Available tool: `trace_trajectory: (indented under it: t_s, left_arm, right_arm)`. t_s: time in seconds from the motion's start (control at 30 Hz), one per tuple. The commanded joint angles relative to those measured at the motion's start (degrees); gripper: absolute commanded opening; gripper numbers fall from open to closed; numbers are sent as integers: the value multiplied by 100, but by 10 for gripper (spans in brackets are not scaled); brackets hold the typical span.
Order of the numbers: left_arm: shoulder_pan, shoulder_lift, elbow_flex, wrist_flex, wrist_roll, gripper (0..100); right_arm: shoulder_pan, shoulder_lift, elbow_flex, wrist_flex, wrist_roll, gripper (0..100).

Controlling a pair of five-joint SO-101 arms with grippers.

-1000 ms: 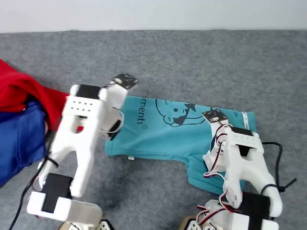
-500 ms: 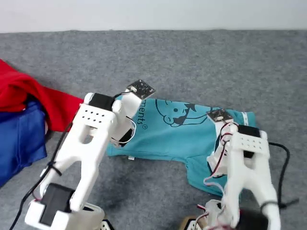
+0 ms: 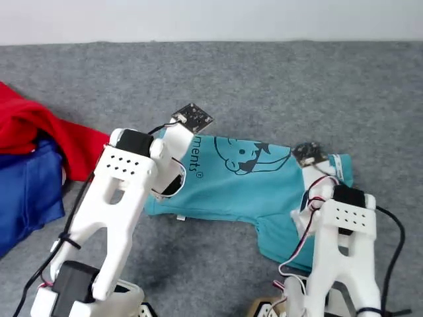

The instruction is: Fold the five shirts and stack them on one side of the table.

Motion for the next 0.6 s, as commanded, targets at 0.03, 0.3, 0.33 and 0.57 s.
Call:
trace_trajectory:
  t_s: [0.03, 0.3, 0.33, 0.57]
  left_arm:
    - [44, -273, -453, -53, 26, 51]
    - [44, -273, -646, -53, 18, 51]
    - [44, -273, -646, -53, 18, 51]
    - [44, -273, -655, -53, 18, 51]
  right_arm:
    - [171, 136, -44, -1297, 70, 13]
    - [189, 497, 158, -3213, 79, 14]
    - [189, 708, 202, -3459, 79, 14]
    - [338, 2343, -141, -4207, 44, 10]
